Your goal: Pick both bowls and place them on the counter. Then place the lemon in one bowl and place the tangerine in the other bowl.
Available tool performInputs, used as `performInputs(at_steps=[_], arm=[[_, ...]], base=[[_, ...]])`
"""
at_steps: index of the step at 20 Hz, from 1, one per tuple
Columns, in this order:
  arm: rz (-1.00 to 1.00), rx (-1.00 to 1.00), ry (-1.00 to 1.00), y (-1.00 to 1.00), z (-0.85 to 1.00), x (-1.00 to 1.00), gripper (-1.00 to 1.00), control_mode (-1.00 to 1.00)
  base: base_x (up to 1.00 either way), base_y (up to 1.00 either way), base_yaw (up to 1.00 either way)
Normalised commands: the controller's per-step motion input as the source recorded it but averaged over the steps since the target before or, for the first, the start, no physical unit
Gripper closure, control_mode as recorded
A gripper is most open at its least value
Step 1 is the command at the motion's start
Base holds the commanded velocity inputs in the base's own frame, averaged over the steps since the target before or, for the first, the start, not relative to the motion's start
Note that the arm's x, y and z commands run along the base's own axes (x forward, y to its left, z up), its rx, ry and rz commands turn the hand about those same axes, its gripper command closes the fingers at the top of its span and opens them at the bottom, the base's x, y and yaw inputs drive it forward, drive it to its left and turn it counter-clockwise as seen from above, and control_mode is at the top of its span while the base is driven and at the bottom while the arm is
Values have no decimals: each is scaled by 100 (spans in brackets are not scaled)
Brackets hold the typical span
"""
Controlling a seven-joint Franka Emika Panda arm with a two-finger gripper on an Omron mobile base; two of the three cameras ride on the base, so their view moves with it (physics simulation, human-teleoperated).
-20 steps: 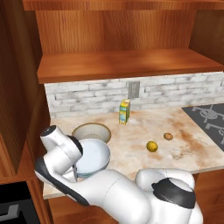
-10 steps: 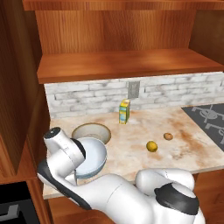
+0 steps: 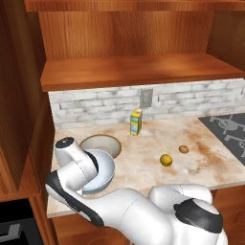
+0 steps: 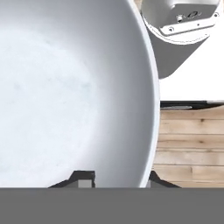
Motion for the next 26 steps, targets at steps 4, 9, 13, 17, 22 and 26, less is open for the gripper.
performInputs(at_steps=[4, 9, 13, 17, 22, 26], arm=[[0, 6, -2, 0, 0, 0, -100, -100], [-3, 6, 0, 0, 0, -1, -100, -100], [-2, 4, 0, -1, 5, -6, -100, -100], [-3, 3, -4, -1, 10, -9, -100, -100], [-4, 1, -9, -2, 27, -13, -100, -100], [-5, 1, -20, -12, 46, -32, -100, -100]], base=[[0, 0, 0], [0, 0, 0], [0, 0, 0], [0, 0, 0], [0, 0, 0], [0, 0, 0]])
